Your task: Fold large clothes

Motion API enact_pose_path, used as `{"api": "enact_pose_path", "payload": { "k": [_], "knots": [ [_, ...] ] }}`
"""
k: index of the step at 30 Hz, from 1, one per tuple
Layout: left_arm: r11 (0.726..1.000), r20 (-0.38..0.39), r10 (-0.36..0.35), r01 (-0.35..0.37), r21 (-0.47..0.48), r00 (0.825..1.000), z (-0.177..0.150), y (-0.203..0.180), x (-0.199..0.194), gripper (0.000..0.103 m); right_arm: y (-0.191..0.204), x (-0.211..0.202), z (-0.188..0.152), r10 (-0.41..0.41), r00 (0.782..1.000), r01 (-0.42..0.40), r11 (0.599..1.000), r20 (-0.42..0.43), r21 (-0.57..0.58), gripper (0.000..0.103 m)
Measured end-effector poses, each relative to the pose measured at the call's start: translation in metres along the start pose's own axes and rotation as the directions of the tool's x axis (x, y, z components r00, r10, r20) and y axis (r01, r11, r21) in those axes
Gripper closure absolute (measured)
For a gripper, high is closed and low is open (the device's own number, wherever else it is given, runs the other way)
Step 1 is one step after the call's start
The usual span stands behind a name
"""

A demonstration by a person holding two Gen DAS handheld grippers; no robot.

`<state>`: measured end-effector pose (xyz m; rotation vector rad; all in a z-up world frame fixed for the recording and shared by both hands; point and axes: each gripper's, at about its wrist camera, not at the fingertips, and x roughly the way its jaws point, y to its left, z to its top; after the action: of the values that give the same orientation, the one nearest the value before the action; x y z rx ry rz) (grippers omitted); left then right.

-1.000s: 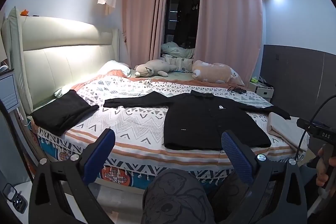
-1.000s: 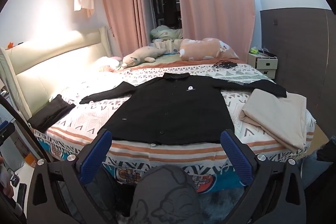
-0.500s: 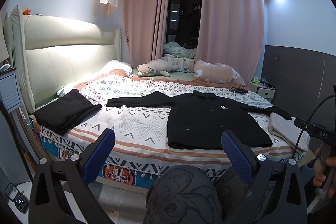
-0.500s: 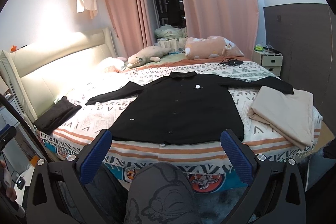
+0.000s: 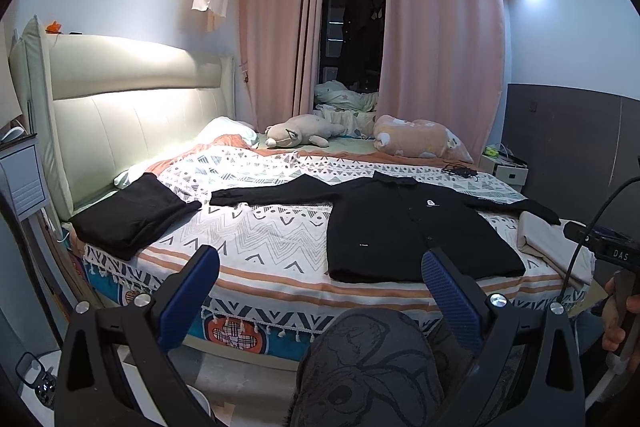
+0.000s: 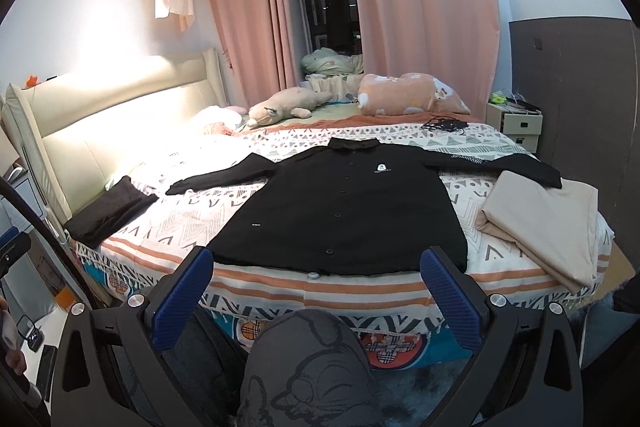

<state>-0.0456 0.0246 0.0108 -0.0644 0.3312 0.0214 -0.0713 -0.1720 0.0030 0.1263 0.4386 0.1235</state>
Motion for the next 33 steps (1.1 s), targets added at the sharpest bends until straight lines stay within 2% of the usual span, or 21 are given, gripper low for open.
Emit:
{"api": "enact_pose_path", "payload": {
  "k": [23,33],
  "knots": [
    [1.000,0.000,0.005,-0.005,0.000,1.000,0.002,-0.003,-0.002,0.000,-0.003,0.007,-0.003,0.021,1.000,-0.021,1.000,0.000,0.015,0.000],
    [1.000,0.004,0.015,-0.015,0.013,1.000,0.008,-0.001,0.014,0.000,-0.001,0.020,-0.001,0.025,1.000,-0.025,1.000,-0.006,0.018,0.000]
  ]
}}
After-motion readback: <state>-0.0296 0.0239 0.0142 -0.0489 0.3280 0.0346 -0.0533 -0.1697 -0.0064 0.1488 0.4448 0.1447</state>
